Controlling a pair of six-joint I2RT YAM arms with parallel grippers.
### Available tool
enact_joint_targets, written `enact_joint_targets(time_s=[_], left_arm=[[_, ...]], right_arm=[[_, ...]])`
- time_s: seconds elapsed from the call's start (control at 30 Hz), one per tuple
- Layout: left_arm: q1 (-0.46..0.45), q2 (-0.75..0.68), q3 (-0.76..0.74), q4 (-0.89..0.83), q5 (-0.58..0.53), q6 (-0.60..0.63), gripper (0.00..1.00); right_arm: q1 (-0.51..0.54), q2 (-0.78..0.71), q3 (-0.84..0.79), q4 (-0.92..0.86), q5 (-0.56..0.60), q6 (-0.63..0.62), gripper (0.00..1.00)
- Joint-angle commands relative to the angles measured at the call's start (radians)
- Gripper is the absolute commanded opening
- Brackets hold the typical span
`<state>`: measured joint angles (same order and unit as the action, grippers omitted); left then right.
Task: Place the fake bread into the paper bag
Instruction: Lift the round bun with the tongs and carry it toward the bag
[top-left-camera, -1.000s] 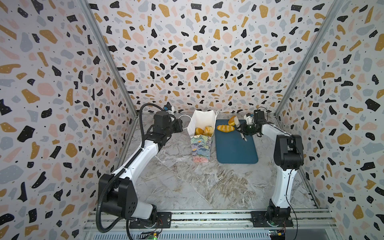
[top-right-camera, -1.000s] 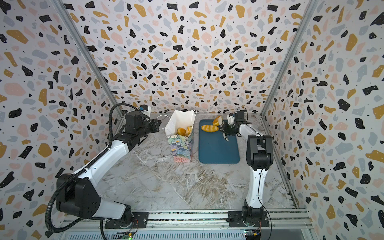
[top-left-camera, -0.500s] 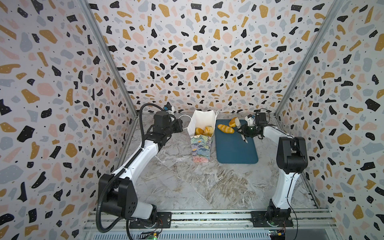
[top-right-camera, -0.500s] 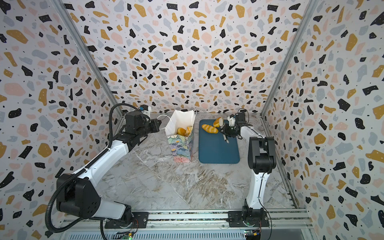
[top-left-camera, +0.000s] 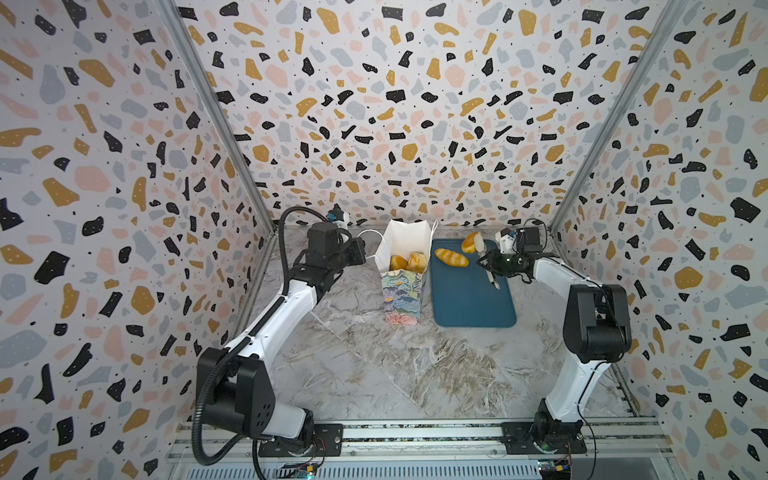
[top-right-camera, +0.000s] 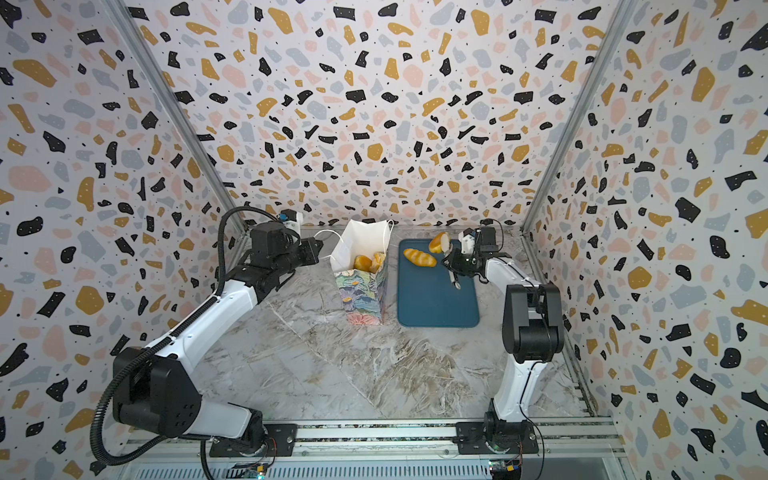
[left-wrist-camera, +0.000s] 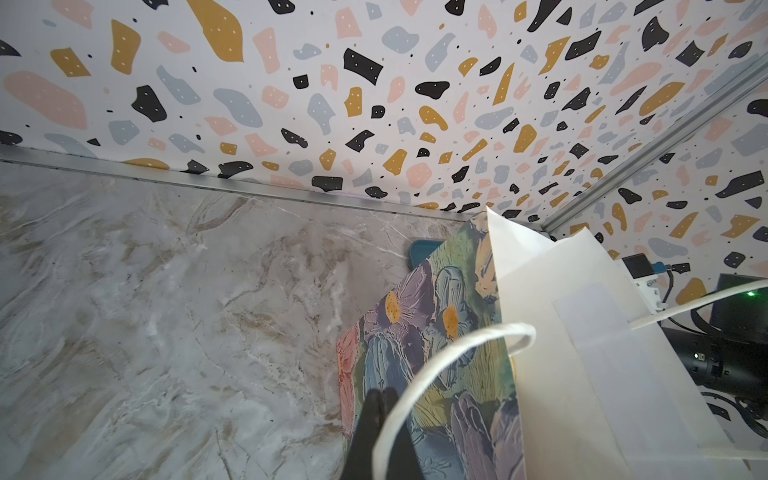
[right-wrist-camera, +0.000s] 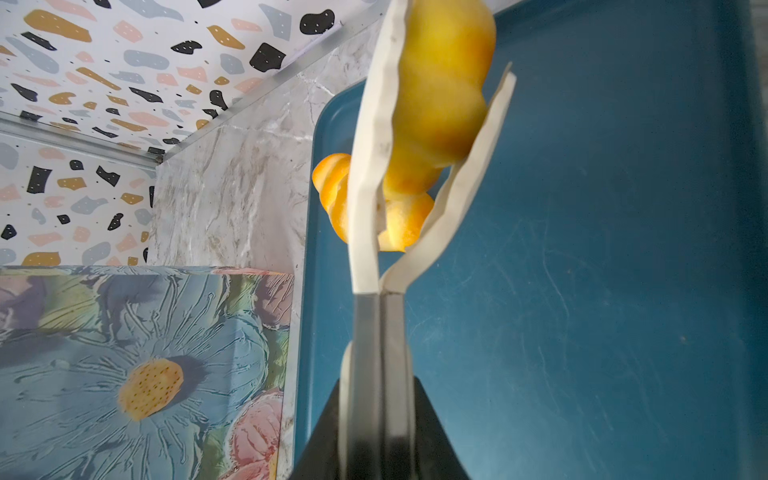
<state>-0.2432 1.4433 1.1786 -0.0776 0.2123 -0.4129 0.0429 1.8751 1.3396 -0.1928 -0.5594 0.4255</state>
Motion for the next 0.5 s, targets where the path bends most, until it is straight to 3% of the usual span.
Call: enact_joint_targets(time_s=[0.0,0.47], left_arm=[[0.005,0.003,0.024,0.018,0.015,-0.005,0.0],[0.004,0.002,0.023,0.019,0.018,-0.006,0.0]], right_arm=[[-0.004,-0.09,-0.012,0.041,0.012,0.002,0.08],[-0.002,-0.219,-0.121,0.066,0.012,0.014,0.06]])
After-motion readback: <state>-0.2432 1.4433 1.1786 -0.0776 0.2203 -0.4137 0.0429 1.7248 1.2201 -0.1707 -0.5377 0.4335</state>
